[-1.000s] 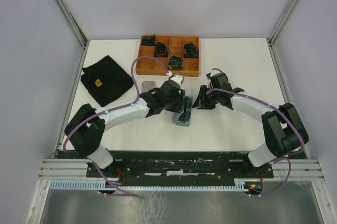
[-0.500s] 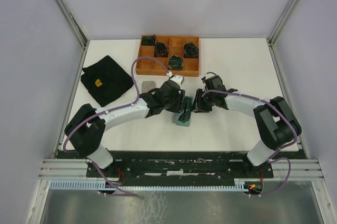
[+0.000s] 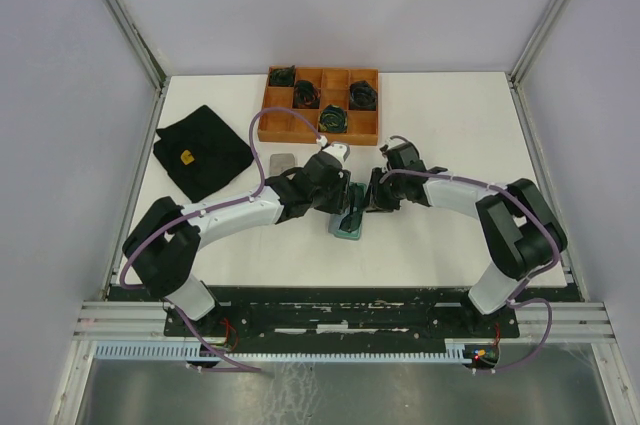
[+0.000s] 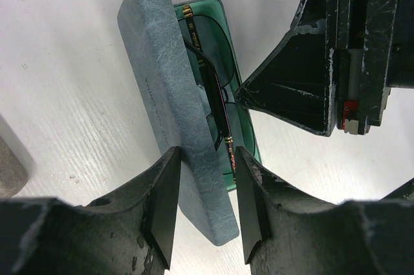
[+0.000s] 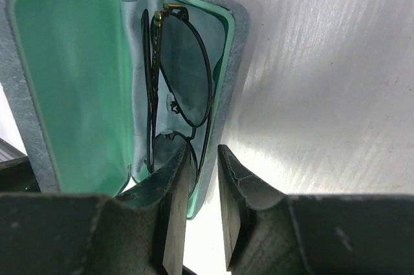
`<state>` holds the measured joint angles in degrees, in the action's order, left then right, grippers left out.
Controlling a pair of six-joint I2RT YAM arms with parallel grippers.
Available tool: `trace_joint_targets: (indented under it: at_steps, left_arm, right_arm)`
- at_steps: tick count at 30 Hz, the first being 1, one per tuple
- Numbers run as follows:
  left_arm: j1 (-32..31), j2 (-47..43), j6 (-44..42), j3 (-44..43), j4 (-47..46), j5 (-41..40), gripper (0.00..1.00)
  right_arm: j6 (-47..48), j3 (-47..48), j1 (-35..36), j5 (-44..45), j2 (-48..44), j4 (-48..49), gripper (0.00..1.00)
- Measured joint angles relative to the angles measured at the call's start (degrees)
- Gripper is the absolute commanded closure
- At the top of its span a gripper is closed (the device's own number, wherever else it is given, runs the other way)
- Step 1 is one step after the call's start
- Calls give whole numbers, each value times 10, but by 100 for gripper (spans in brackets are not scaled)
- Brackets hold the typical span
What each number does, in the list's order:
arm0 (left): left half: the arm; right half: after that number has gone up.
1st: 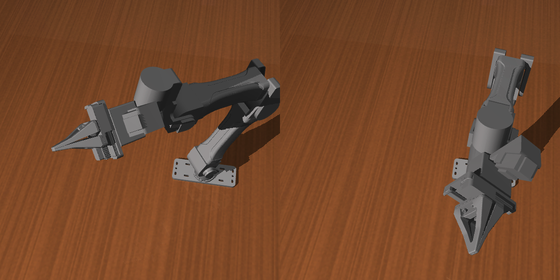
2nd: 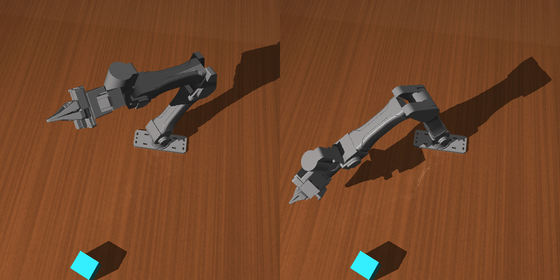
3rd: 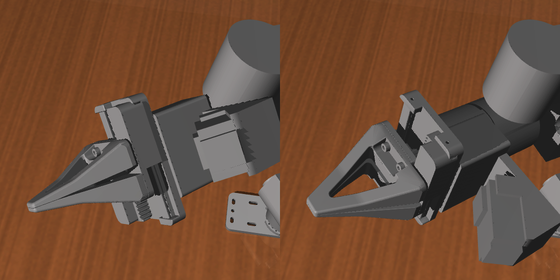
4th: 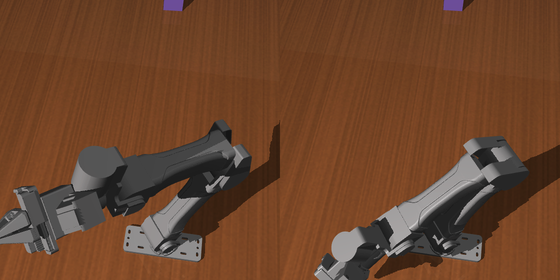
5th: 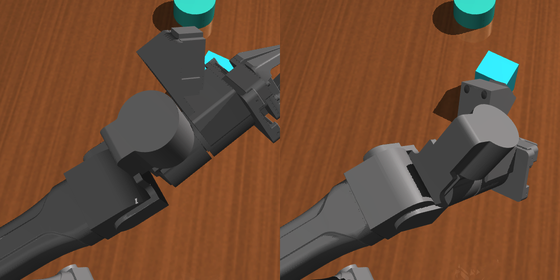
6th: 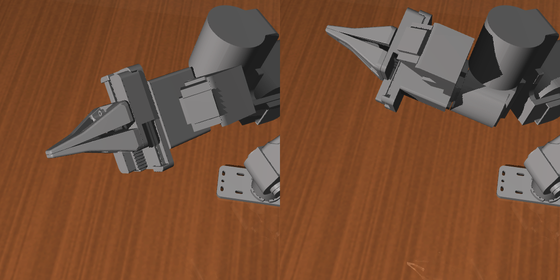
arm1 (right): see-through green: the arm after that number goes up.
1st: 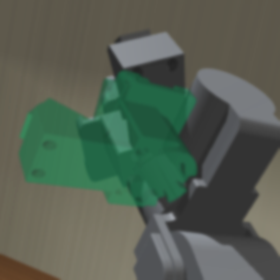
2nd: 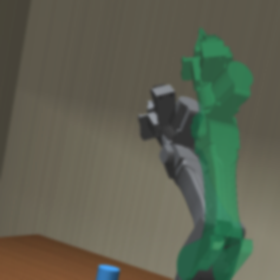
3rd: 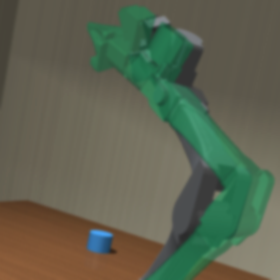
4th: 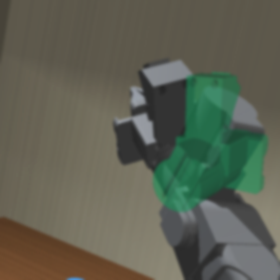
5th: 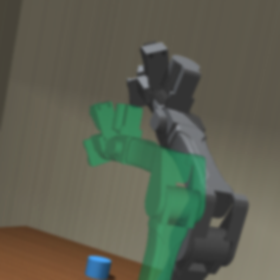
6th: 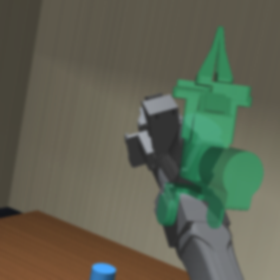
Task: Organize the sunglasses
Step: Adjust the sunglasses in the sunglasses case.
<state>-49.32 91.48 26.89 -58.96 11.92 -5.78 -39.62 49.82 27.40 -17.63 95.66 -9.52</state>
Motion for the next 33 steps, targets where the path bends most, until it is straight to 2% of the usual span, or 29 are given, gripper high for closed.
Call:
trace_joint_targets:
  at_steps: [16, 33]
  left_arm:
    - [1, 9, -8, 1, -3, 2, 56]
    - [1, 13, -9, 1, -4, 3, 57]
  right_arm:
    - [1, 14, 13, 19, 20, -4, 68]
    - [28, 60, 46, 83, 35, -68, 67]
